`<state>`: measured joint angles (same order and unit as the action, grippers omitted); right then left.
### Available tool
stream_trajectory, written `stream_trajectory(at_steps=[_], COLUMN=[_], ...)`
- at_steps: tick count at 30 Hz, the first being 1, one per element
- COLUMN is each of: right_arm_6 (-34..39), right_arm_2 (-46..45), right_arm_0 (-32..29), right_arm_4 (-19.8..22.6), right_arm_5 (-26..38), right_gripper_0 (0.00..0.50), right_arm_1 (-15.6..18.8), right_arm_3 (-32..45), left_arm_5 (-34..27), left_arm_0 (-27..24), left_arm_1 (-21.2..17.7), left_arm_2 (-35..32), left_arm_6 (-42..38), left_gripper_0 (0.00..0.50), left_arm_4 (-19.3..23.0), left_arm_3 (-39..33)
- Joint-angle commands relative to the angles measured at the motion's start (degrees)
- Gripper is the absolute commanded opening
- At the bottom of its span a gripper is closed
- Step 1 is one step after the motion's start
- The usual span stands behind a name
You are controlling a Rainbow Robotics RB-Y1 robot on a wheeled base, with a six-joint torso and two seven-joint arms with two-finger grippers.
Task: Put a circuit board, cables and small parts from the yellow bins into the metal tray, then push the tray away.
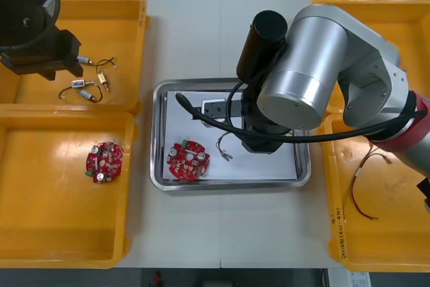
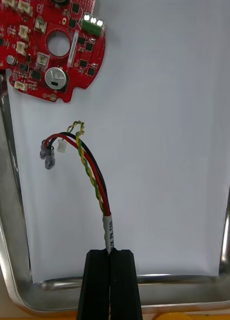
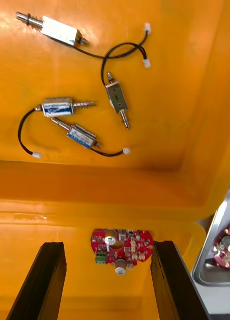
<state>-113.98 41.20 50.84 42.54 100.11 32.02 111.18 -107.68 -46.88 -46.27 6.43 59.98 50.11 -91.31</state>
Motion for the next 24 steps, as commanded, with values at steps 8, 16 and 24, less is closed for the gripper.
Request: stream_trajectory(at_steps=[8, 16, 24], right_arm_6=[-2.6, -3.1, -3.6], right_arm_2=[9.2, 12.2, 14.9], right_arm_0=[1.9, 0.4, -0.2], right_arm_4=[-1.3, -3.6, -6.2], right_arm_5=[-6.9, -10.0, -14.1], right_gripper_0=[0.0, 0.0, 0.0], right_arm_1=[2.4, 2.6, 2.8], right_arm_3=[-0.4, -2.6, -6.0], left_arm_5=[6.9, 10.8, 17.7], left_arm_0=[0.5, 0.5, 0.5], left_arm_1=[-2.3, -1.1, 0.0], left_arm_2=[-1.6, 0.4, 2.4], left_arm_6=[13.1, 14.4, 16.0], left_gripper_0=[0.5, 0.5, 0.5], left_arm_4=[-3.2, -6.9, -8.5], left_arm_3=[5.3, 6.4, 11.7])
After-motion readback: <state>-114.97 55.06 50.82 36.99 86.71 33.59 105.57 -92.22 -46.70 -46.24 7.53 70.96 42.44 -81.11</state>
